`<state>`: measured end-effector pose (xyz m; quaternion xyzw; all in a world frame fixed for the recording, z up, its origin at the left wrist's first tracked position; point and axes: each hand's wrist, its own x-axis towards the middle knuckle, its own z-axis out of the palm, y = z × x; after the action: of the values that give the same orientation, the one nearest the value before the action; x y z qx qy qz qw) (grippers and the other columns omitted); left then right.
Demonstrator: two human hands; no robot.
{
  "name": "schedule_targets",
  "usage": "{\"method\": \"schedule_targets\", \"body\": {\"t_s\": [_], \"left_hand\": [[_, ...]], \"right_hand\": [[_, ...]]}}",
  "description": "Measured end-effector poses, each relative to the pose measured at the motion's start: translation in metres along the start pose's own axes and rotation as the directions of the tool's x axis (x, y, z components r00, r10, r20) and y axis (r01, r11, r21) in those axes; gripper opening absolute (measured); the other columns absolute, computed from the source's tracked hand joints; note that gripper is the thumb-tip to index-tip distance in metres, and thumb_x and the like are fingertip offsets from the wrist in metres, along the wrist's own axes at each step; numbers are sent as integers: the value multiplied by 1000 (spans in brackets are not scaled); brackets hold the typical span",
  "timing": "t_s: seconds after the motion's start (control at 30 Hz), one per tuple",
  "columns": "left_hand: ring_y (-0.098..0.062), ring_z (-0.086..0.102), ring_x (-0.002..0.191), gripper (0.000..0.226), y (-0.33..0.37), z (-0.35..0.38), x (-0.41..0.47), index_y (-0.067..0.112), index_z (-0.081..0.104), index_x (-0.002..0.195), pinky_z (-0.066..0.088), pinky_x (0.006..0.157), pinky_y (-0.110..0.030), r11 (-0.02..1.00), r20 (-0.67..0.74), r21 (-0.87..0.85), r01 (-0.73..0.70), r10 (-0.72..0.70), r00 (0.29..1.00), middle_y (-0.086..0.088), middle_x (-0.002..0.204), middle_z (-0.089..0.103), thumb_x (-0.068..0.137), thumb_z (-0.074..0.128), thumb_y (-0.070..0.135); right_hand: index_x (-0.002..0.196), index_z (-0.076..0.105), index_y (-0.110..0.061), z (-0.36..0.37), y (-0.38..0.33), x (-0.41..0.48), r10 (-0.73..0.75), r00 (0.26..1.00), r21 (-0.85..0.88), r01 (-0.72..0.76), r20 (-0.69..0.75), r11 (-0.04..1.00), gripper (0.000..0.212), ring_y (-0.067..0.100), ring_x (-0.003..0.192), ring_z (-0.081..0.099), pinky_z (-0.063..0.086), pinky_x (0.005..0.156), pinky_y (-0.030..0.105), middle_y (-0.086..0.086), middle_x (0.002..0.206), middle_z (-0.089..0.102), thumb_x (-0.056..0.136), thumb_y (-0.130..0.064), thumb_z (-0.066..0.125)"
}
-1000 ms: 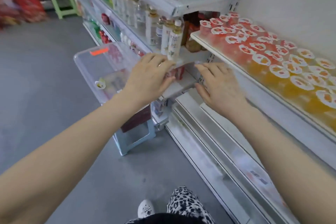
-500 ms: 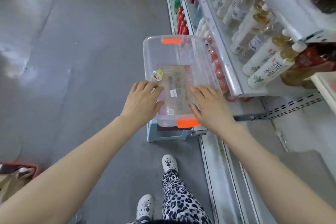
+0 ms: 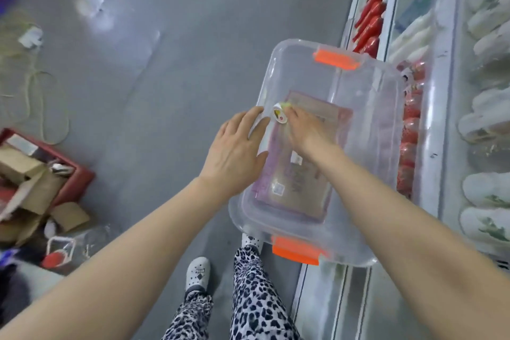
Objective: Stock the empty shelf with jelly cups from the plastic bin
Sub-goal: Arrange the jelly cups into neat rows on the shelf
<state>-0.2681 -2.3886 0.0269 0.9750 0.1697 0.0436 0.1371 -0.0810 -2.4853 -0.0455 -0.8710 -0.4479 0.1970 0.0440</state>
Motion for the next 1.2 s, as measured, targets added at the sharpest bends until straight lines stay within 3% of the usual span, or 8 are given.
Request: {"method": "schedule_targets", "body": {"t_s": [0.2,0.33,0.47,0.7,0.8,1.0,1.07,1.2], "left_hand": [[-33,44,131,59,-1,3,-2,10,50,139,36,107,-43,999,-3,-30,21,-21,1000,-8,153,37,86,46,35],[-33,46,127,57,-1,4,-2,10,51,138,36,105,-42,1000,-6,-6,24,-24,1000,-9,152,38,85,52,31],[-33,48,124,58,1,2,-1,10,51,139,37,104,-42,1000,16,-17,25,-25,1000,-9,152,38,86,45,34],[-32,44,128,61,0,-1,-2,9,43,143,37,107,-44,1000,94,4,11,-11,995,-9,155,29,89,40,38],[-31,37,134,61,1,-3,-1,10,36,147,31,111,-41,1000,122,31,2,-6,992,-7,159,21,94,43,38],[-31,24,141,61,6,-13,-3,11,29,150,21,115,-40,994,160,97,-40,24,987,-9,161,11,98,47,38],[-32,24,141,59,7,-19,-6,12,32,148,21,115,-41,986,167,141,-90,65,984,-10,160,15,98,47,39],[-30,31,138,54,12,-36,-21,14,43,142,26,113,-43,956,165,199,-216,185,969,-6,147,42,97,48,42]], "right_hand": [[153,22,-9,26,15,52,-117,985,-94,130,128,987,65,28,147,20,22,119,39,10,161,20,92,-2,43],[138,42,-13,28,20,54,-89,994,-224,100,59,969,58,39,117,42,45,94,46,15,133,43,83,-3,57],[124,48,-6,29,30,38,9,994,-270,22,111,963,49,39,115,45,44,83,45,20,126,43,79,-1,65],[115,53,-8,35,38,2,113,990,-38,-110,84,993,44,37,115,51,45,89,40,15,119,57,75,-13,69],[119,52,-14,16,28,-25,192,981,73,-193,24,978,50,35,109,58,48,83,39,14,113,62,72,-22,68],[127,50,-20,-40,-9,-112,343,925,358,-269,-161,894,52,33,106,61,40,78,32,6,117,66,80,-31,68],[125,49,-20,-50,-22,-149,414,884,473,-275,-217,837,52,27,102,63,40,75,29,3,114,68,80,-35,70],[130,44,-19,-60,-53,-231,557,763,574,-308,-327,759,58,21,99,63,42,75,26,0,118,65,80,-34,70]]}}
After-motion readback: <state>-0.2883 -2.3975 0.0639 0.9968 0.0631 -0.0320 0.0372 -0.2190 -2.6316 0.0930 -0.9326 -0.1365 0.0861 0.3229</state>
